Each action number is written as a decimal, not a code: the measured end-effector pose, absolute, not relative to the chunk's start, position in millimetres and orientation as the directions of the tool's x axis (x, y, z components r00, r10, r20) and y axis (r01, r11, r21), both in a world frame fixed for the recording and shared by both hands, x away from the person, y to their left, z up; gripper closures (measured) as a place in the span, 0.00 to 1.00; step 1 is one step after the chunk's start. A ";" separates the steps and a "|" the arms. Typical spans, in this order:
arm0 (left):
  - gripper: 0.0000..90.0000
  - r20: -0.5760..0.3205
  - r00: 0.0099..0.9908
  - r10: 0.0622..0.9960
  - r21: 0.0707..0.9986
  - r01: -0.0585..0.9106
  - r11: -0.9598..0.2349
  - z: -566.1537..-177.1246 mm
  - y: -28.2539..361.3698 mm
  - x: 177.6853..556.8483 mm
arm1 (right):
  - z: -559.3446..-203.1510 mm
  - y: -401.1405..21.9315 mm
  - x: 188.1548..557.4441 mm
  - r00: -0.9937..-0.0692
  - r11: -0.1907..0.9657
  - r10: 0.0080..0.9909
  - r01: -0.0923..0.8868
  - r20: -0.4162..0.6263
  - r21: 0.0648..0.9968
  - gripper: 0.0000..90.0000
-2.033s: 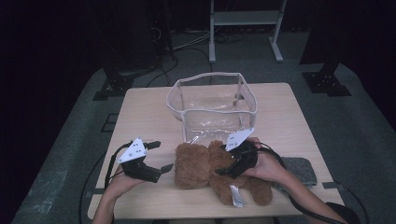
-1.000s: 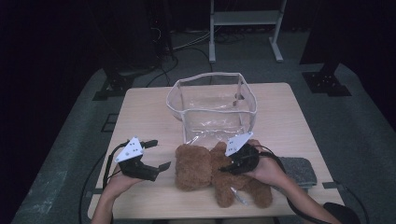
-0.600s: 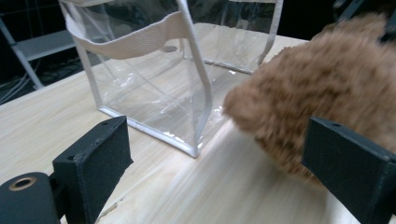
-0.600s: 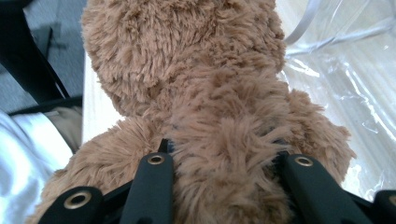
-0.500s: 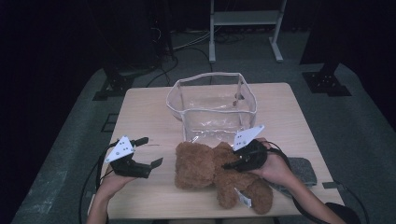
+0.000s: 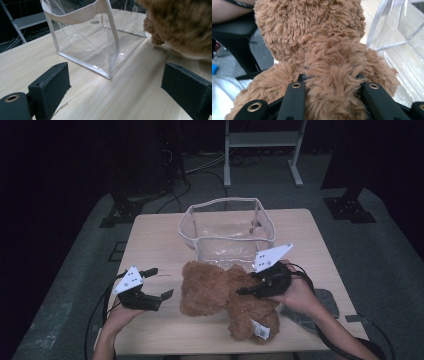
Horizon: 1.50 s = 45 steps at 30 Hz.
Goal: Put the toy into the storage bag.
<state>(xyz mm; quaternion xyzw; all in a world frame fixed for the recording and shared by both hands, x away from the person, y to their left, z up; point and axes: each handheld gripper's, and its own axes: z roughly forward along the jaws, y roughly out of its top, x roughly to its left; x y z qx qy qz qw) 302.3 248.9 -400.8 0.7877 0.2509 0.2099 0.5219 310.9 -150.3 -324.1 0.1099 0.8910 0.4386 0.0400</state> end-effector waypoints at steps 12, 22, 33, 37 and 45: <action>0.08 0.070 0.783 0.618 0.926 0.180 -0.333 -402.0 248.8 302.1 | -272.0 -139.3 300.7 -0.977 0.566 0.213 0.115 -0.010 0.817 0.74; 0.08 0.077 0.772 0.631 0.927 0.178 -0.330 -400.6 253.2 301.8 | -199.0 -130.2 304.8 -0.976 0.549 0.218 0.102 -0.024 0.830 0.74; 0.08 0.088 0.777 0.624 0.926 0.167 -0.338 -400.1 251.9 300.8 | -128.5 -112.0 340.2 -0.967 0.571 0.245 0.080 -0.077 0.817 0.74; 0.08 0.082 0.778 0.623 0.927 0.170 -0.334 -401.2 253.5 301.7 | -118.0 -109.3 367.7 -0.957 0.577 0.283 0.110 -0.072 0.809 0.74; 0.08 0.067 0.779 0.624 0.931 0.175 -0.319 -402.8 254.7 303.5 | -107.3 -99.0 420.4 -0.936 0.593 0.340 0.137 -0.092 0.794 0.74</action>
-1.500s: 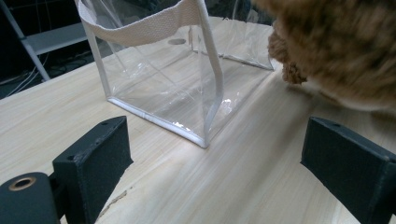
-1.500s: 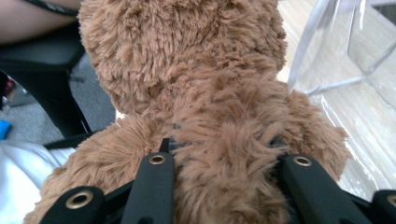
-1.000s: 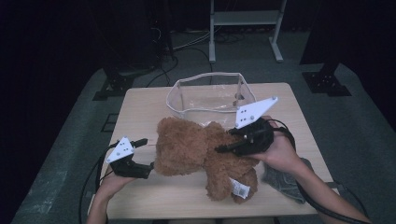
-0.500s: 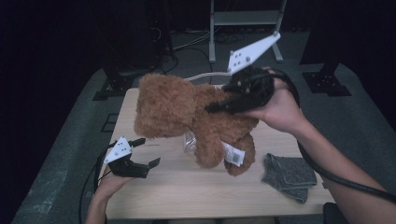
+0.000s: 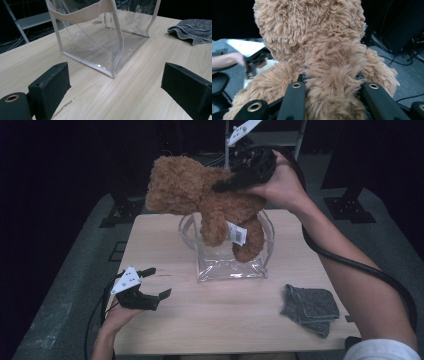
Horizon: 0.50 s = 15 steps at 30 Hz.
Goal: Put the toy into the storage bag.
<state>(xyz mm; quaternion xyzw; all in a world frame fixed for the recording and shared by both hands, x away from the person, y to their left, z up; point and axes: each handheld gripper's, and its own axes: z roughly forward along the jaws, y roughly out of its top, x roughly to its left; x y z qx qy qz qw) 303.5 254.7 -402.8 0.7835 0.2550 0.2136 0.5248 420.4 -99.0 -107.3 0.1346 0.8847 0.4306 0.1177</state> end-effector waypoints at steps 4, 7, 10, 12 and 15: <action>0.08 0.057 0.787 0.615 0.934 0.176 -0.312 -403.8 251.5 303.4 | -108.6 -98.1 448.4 -0.922 0.587 0.375 0.155 -0.097 0.794 0.74; 0.08 0.063 0.792 0.608 0.932 0.170 -0.319 -404.2 251.0 303.4 | -112.1 -100.8 469.5 -0.908 0.580 0.409 0.182 -0.090 0.794 0.74; 0.08 0.059 0.791 0.609 0.932 0.174 -0.317 -404.5 251.7 303.5 | -114.9 -102.2 482.2 -0.897 0.580 0.430 0.191 -0.098 0.792 0.74; 0.08 0.053 0.793 0.606 0.934 0.176 -0.312 -404.3 251.6 303.3 | -120.2 -103.5 499.7 -0.881 0.584 0.459 0.202 -0.115 0.786 0.74; 0.08 0.047 0.798 0.601 0.935 0.176 -0.307 -404.6 251.9 303.3 | -125.9 -103.8 514.2 -0.866 0.593 0.484 0.217 -0.128 0.775 0.74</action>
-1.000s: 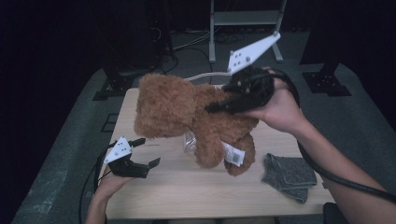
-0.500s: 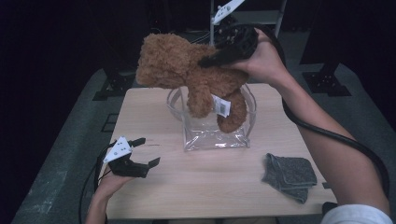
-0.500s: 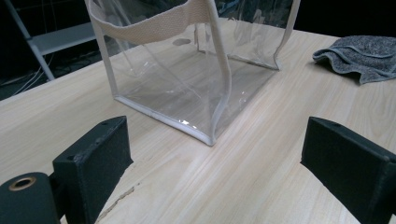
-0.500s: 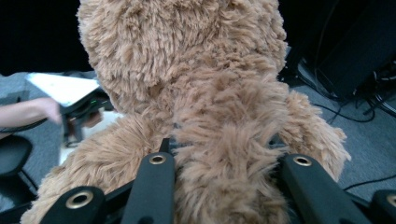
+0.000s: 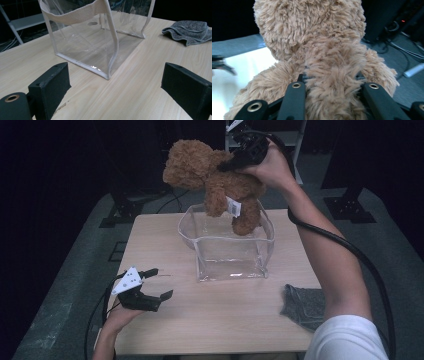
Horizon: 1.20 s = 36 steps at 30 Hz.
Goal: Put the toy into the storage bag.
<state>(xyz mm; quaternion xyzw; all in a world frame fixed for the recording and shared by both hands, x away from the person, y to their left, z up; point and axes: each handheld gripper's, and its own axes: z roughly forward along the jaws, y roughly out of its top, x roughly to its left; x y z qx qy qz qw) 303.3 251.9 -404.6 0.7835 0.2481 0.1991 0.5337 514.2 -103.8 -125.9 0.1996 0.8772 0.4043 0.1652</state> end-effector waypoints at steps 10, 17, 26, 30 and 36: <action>0.08 0.036 0.793 0.608 0.941 0.179 -0.288 -405.0 257.5 303.6 | -153.8 -86.3 507.5 -0.861 0.624 0.472 0.177 -0.187 0.761 0.74; 0.08 0.031 0.795 0.605 0.938 0.186 -0.292 -405.3 254.6 301.7 | -160.1 -77.9 476.6 -0.883 0.654 0.421 0.138 -0.206 0.744 0.74; 0.08 0.031 0.794 0.607 0.935 0.192 -0.299 -407.6 253.8 302.9 | -169.5 -78.9 450.8 -0.929 0.621 0.351 0.139 -0.115 0.771 0.73; 0.08 0.031 0.796 0.604 0.934 0.192 -0.302 -407.6 252.8 302.5 | -183.6 -84.8 461.7 -0.922 0.615 0.378 0.184 -0.082 0.767 0.73; 0.08 0.024 0.797 0.604 0.937 0.193 -0.292 -407.9 254.0 303.1 | -199.6 -100.7 493.4 -0.880 0.594 0.472 0.269 -0.058 0.758 0.73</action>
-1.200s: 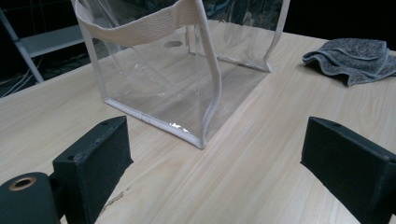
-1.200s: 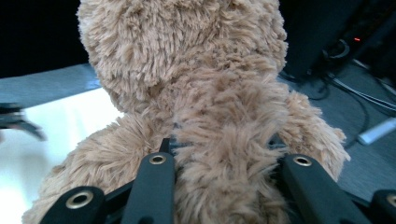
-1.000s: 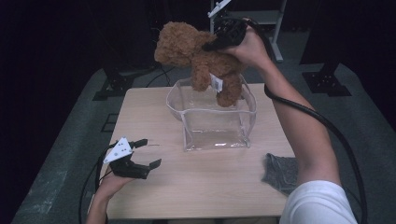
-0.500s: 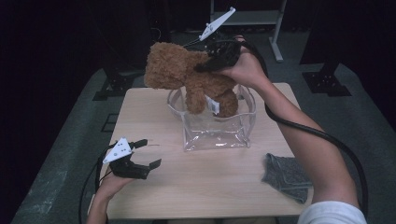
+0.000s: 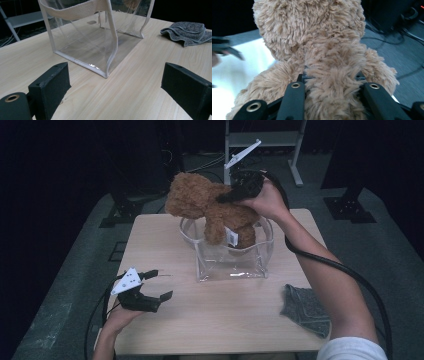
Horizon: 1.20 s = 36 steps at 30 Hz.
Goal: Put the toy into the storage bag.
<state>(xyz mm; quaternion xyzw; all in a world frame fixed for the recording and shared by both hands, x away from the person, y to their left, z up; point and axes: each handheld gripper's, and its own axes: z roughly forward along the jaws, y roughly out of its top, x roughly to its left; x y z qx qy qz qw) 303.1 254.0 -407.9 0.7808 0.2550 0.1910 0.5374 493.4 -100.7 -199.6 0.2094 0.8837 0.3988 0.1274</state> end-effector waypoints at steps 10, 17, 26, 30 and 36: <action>0.08 0.027 0.806 0.592 0.936 0.187 -0.297 -406.8 252.4 302.3 | -208.9 -117.8 505.6 -0.819 0.575 0.562 0.287 -0.115 0.766 0.73; 0.08 0.021 0.807 0.591 0.937 0.190 -0.293 -406.9 251.4 301.7 | -218.4 -118.5 497.4 -0.827 0.589 0.545 0.257 -0.141 0.766 0.73; 0.08 0.012 0.801 0.599 0.943 0.191 -0.274 -405.6 254.5 301.0 | -254.4 -106.8 481.6 -0.876 0.644 0.469 0.254 -0.110 0.722 0.73; 0.08 0.014 0.802 0.597 0.941 0.191 -0.279 -405.3 255.6 300.9 | -266.2 -114.8 484.4 -0.874 0.619 0.484 0.312 -0.037 0.721 0.72; 0.08 0.010 0.803 0.596 0.940 0.195 -0.279 -406.1 254.5 301.4 | -284.1 -127.2 491.8 -0.854 0.629 0.521 0.393 0.011 0.671 0.71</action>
